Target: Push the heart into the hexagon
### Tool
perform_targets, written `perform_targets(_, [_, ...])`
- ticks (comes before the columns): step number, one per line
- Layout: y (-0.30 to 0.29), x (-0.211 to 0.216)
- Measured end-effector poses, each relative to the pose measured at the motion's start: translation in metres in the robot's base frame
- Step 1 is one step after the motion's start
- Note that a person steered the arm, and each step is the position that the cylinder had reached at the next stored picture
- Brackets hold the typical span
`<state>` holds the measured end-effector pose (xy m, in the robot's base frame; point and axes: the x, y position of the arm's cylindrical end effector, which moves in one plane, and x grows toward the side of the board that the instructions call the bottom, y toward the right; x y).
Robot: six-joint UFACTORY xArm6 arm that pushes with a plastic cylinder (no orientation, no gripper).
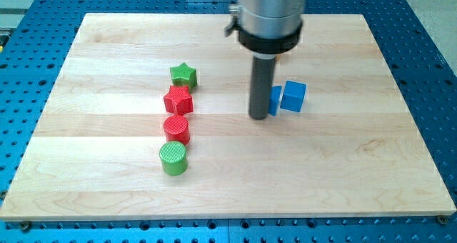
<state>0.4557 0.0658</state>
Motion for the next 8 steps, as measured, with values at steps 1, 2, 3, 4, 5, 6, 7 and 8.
perform_targets(1, [0.025,-0.004])
perform_targets(2, [-0.033,-0.018])
perform_targets(3, [-0.046,-0.065])
perform_targets(4, [-0.017,-0.113])
perform_targets(5, [-0.003,-0.135])
perform_targets(6, [0.001,-0.115])
perform_targets(7, [0.031,-0.114])
perform_targets(8, [0.054,-0.144])
